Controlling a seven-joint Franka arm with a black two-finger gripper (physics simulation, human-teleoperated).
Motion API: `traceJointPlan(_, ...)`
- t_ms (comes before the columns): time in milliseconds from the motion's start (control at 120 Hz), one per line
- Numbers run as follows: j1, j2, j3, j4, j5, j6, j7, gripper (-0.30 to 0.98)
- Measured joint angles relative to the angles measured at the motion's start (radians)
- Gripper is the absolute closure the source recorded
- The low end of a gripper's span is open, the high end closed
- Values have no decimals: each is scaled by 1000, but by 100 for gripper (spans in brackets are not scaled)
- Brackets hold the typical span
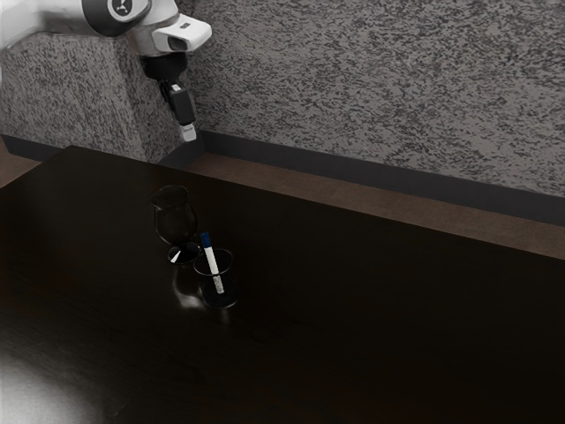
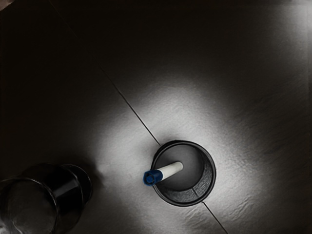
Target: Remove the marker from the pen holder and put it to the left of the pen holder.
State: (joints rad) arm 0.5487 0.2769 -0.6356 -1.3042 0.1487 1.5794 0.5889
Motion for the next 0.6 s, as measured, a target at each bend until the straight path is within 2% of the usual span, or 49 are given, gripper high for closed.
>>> traceJointPlan(133, -59, -1, -20, 36, 7, -1, 0, 0)
traceJointPlan(258, -123, 122, -9, 29, 81, -1, -1, 0)
traceJointPlan(367, -128, 215, 9, 10, 115, -6, -3, 0)
traceJointPlan(475, -113, 255, 35, -32, 100, -9, -13, 8)
traceJointPlan(600, -66, 253, 41, -143, 49, 7, -31, 22)
